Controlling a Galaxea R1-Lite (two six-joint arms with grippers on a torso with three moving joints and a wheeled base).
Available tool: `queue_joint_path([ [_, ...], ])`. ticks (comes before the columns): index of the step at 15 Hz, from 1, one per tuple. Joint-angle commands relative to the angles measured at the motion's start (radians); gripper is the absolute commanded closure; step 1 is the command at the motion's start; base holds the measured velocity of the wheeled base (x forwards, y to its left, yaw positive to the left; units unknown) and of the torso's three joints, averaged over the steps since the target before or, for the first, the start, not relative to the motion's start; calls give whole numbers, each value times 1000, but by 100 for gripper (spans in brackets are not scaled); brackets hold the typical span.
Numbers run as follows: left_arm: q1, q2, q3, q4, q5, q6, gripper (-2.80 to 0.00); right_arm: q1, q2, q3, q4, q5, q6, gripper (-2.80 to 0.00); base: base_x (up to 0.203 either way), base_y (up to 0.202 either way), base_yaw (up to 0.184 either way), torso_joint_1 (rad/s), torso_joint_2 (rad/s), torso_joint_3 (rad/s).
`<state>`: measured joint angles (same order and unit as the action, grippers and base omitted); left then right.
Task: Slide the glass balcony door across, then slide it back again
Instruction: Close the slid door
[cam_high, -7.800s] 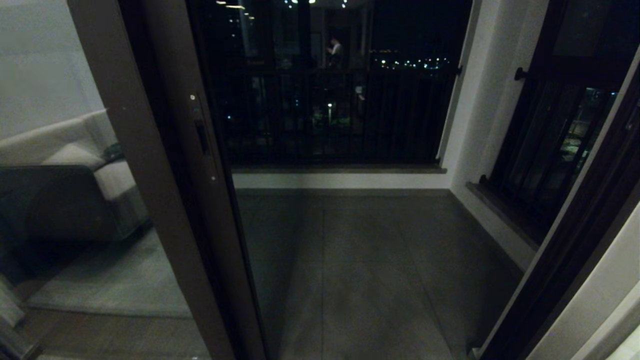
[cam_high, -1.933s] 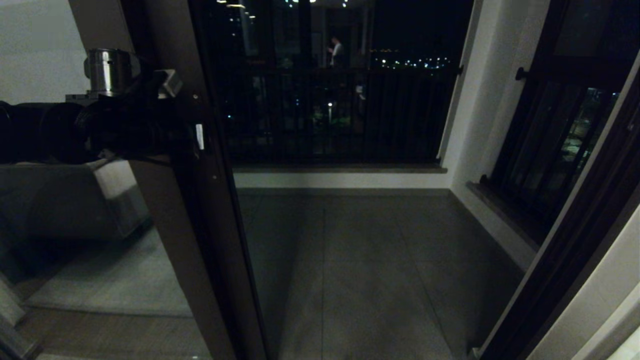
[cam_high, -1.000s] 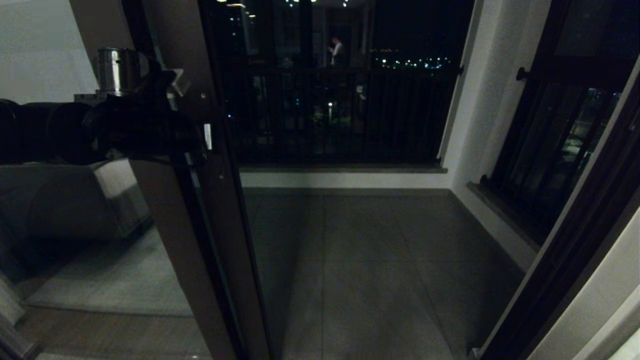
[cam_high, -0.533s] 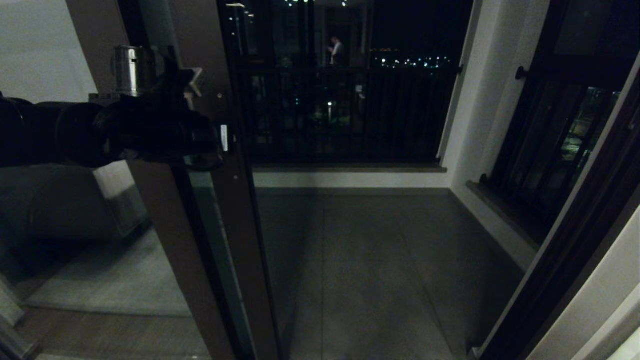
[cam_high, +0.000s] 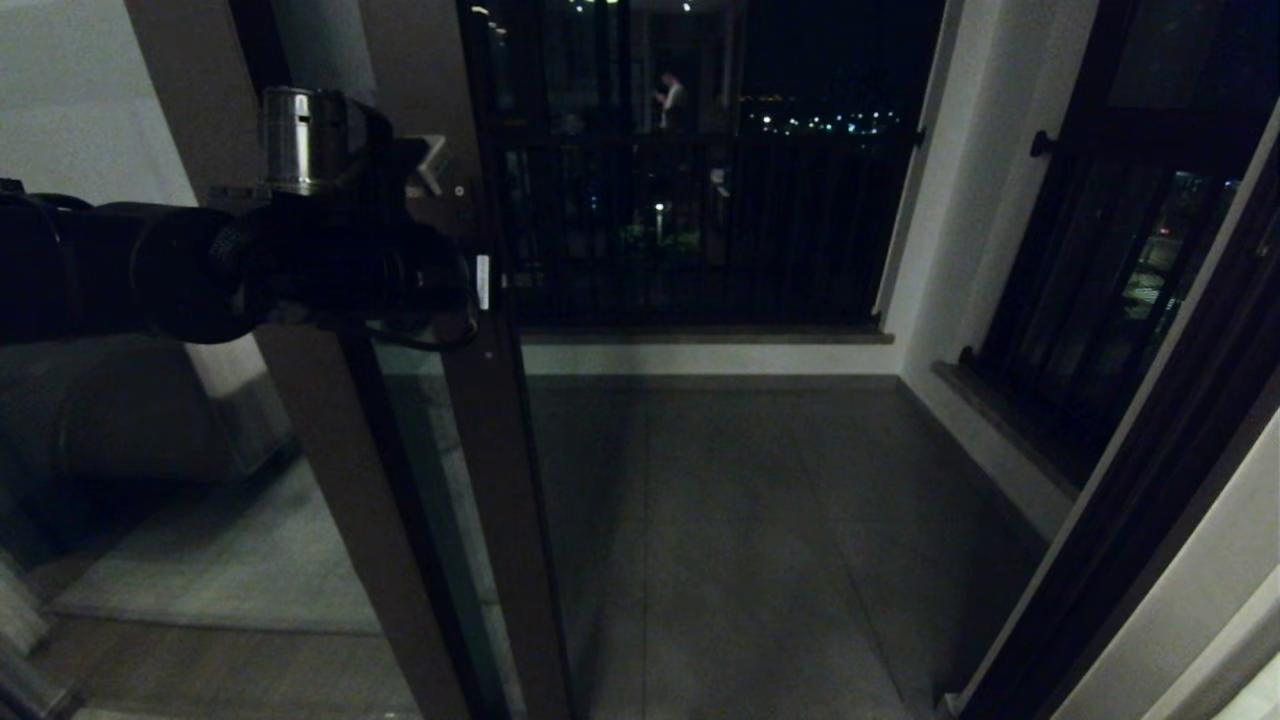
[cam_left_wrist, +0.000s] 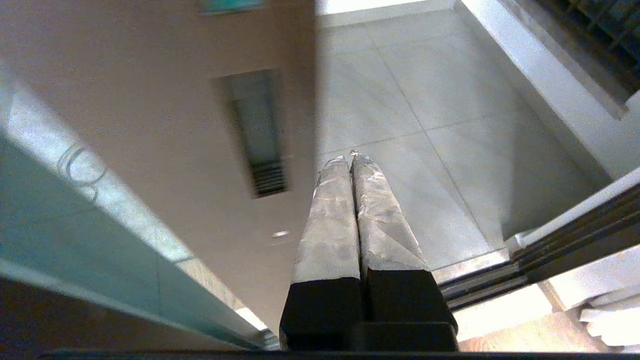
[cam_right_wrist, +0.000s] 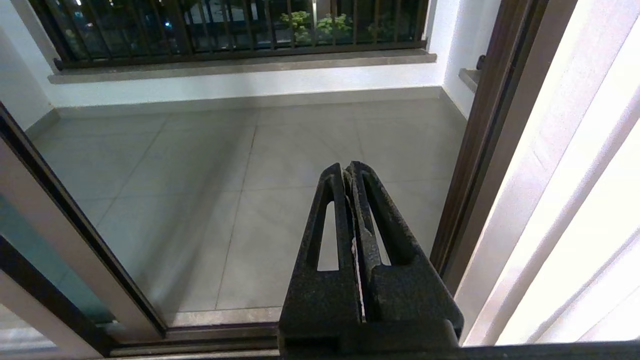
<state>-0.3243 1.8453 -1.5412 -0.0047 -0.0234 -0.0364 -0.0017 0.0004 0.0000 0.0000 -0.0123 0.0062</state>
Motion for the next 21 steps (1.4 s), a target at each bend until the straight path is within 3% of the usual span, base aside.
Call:
queue_joint_path([
  [1,-2,-35,10,1,-11,-1,0,0,0,0,0,0,0,0,0,0,0,0,0,0],
  [2,-2,-59,23,1,-42,-2,-280,0,0,0,0,0,0,0,0,0,0,0,0,0],
  [5,1,-120,75,2,-125,-1,-280,0,0,0,0,0,0,0,0,0,0,0,0,0],
  [8,4,-110,78,3,-158,20,-280,0,0,0,0,0,0,0,0,0,0,0,0,0],
  [11,100,-103,54,8,-330,68,-280,0,0,0,0,0,0,0,0,0,0,0,0,0],
  [14,124,-55,34,0,-368,73,-280,0,0,0,0,0,0,0,0,0,0,0,0,0],
  [21,114,-18,32,-58,-378,43,-280,0,0,0,0,0,1,0,0,0,0,0,0,0],
])
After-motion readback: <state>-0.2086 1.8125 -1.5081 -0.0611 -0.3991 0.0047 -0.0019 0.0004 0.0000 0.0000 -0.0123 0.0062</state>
